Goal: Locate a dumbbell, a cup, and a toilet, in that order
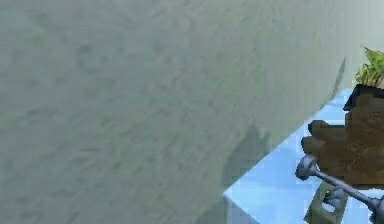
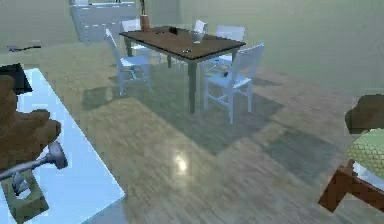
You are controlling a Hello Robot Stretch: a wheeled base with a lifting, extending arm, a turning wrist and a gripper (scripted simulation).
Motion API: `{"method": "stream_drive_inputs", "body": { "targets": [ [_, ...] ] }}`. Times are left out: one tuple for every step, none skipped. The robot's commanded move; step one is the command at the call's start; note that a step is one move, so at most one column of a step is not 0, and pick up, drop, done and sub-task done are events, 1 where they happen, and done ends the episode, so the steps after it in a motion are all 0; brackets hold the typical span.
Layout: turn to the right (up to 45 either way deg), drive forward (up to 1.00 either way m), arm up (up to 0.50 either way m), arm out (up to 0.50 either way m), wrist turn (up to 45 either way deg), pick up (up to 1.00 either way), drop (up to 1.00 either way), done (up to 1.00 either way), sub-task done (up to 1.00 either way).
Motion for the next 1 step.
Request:
{"method": "stream_drive_inputs", "body": {
  "targets": [
    [-45.0,0.00,0.00,0.00,0.0,0.00,0.00,0.00,0.00]
  ]
}}
